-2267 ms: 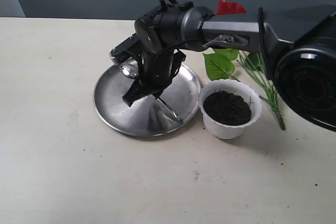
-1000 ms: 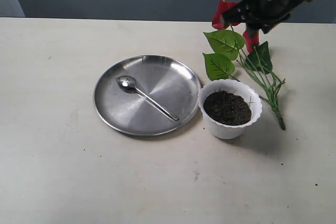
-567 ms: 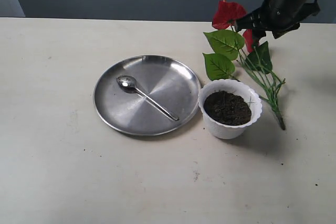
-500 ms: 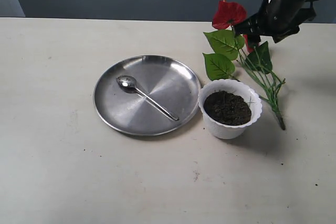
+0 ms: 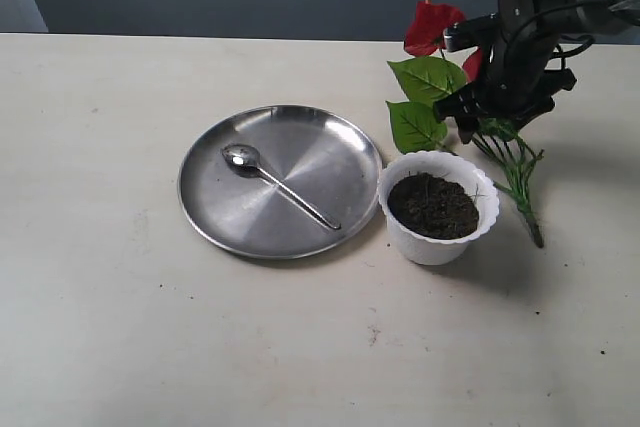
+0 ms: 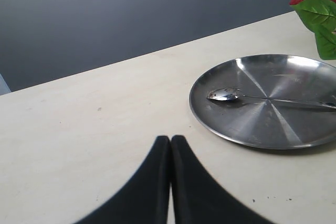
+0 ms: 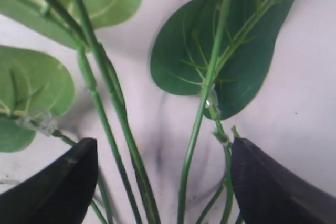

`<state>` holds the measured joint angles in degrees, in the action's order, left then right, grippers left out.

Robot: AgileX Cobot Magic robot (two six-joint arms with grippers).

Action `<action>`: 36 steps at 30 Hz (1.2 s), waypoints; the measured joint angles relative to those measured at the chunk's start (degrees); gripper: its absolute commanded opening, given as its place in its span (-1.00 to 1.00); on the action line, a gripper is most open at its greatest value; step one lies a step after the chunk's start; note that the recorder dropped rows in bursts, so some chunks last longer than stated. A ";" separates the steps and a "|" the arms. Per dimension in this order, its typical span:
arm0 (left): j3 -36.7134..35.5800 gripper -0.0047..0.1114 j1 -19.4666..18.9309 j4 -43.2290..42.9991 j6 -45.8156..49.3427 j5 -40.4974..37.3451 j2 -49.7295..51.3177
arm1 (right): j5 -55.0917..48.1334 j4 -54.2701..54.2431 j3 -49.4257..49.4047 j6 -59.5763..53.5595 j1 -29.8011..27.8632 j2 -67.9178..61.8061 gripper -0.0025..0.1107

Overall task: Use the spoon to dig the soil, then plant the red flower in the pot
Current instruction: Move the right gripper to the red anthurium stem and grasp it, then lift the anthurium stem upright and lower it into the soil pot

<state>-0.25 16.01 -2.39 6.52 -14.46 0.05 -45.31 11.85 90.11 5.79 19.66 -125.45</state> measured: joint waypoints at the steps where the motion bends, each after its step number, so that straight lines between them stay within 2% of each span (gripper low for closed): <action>1: 0.00 -0.91 0.00 0.00 0.00 0.00 0.00 | 0.45 0.00 0.00 -0.04 0.00 -0.20 0.23; 3: 0.00 -0.91 0.00 0.00 0.00 0.00 0.00 | 0.98 0.12 0.00 -0.04 0.00 -0.56 0.15; 5: 0.00 -0.91 0.00 0.00 0.00 0.00 0.00 | 1.07 1.08 0.00 -0.04 0.00 -1.59 -0.17; 8: 0.00 -0.91 0.00 0.00 0.00 0.00 0.00 | 1.21 1.56 0.00 -0.13 0.00 -2.42 -0.81; 9: 0.00 -0.91 0.00 0.00 0.00 0.00 0.00 | 1.21 1.56 0.00 -0.13 0.00 -2.42 -0.97; 17: 0.00 -0.91 0.00 0.00 0.00 0.00 0.00 | -0.58 4.16 -0.10 -0.13 0.00 -1.15 -0.96; 24: 0.00 -0.91 0.00 0.00 0.00 0.00 0.00 | 0.98 5.44 -0.62 2.81 0.00 10.14 -0.97; 30: 0.00 -0.91 0.00 0.00 0.00 0.00 0.00 | 14.84 5.55 -11.57 8.08 0.00 23.64 -0.97; 36: 0.00 -0.91 0.00 0.00 0.00 0.00 0.00 | 40.31 4.90 -33.03 10.14 0.00 39.93 -0.97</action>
<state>-0.25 16.01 -2.39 6.52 -14.46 0.05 -5.01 16.76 57.08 15.92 19.66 -85.52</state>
